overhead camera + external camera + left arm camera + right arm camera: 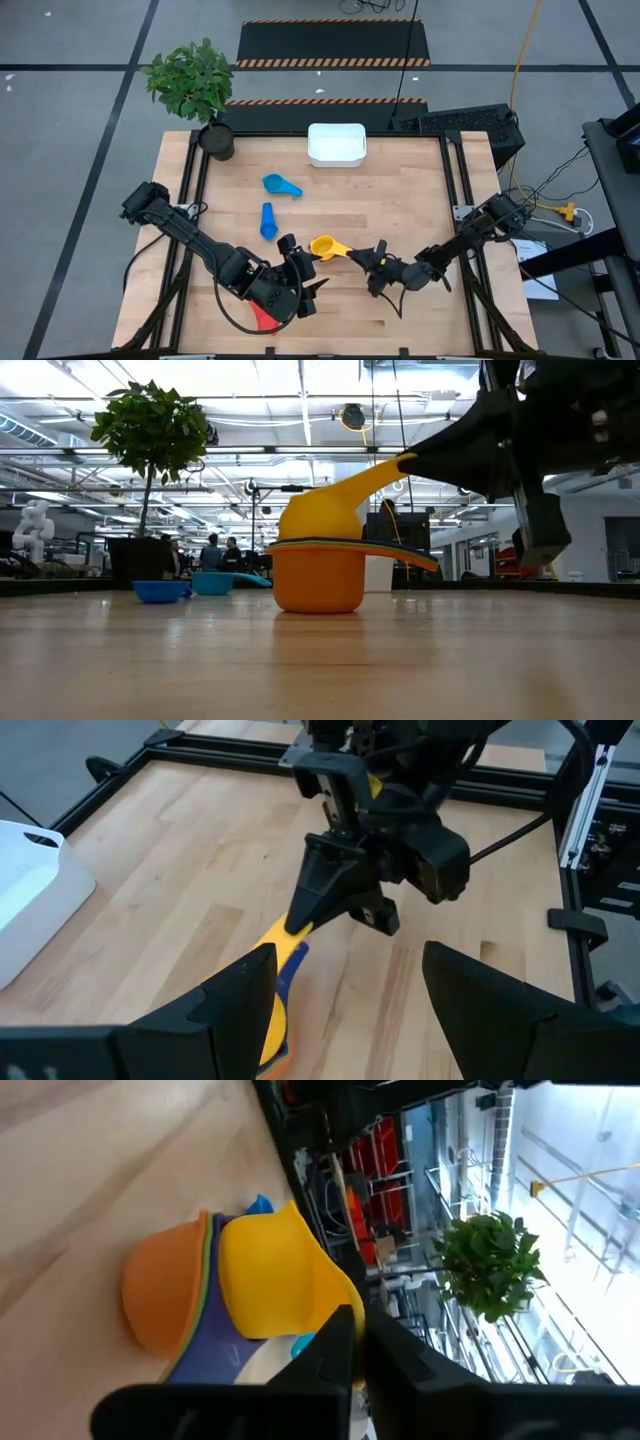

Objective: Nest measuring cups in basket
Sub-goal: Stack the yellow measuring cup on top of the dark blue measuring cup

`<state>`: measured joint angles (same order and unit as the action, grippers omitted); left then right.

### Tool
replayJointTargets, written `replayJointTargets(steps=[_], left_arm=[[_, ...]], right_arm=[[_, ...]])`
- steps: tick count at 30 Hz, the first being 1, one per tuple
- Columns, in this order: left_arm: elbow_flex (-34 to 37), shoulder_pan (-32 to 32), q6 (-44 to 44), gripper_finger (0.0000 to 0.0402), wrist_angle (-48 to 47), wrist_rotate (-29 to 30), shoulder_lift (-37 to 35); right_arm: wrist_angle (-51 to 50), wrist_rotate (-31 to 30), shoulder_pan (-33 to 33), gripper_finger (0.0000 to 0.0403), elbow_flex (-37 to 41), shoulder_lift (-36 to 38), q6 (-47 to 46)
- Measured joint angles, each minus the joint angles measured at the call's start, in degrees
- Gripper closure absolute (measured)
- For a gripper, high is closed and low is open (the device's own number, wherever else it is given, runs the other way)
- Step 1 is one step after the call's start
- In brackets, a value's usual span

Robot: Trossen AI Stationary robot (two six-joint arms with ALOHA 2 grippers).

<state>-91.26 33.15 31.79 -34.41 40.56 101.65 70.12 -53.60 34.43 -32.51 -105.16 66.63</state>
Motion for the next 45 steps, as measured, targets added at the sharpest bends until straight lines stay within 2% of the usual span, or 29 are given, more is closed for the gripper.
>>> replayJointTargets(steps=[8, 18, 28, 34, 38, 45], left_arm=[[0.0, 0.0, 0.3, 0.0147, 0.0, 0.0, 0.0], [0.0, 1.1, 0.3, 0.0147, -0.1, 0.0, 0.0], [0.0, 1.9, 0.4, 0.0147, 0.0, 0.0, 0.0], [0.0, 1.9, 0.4, 0.0147, 0.0, 0.0, 0.0], [0.0, 1.9, 0.3, 0.0147, 0.0, 0.0, 0.0], [0.0, 1.9, 0.2, 0.0147, 0.0, 0.0, 0.0]], right_arm=[[-0.7, 0.0, -1.0, 0.0366, 0.0, 0.0, -3.1], [-4.8, 0.3, -1.1, 0.0306, 0.0, 0.0, -10.1], [-16.1, 1.4, -0.8, 0.0239, 0.0, 0.8, -22.6], [-25.2, 1.5, -0.7, 0.0198, 0.1, 6.7, -31.7], [-32.9, 7.1, -1.3, 0.0184, 0.1, 13.7, -39.4], [-53.1, 20.4, -7.5, 0.0186, 0.0, 25.8, -61.6]])
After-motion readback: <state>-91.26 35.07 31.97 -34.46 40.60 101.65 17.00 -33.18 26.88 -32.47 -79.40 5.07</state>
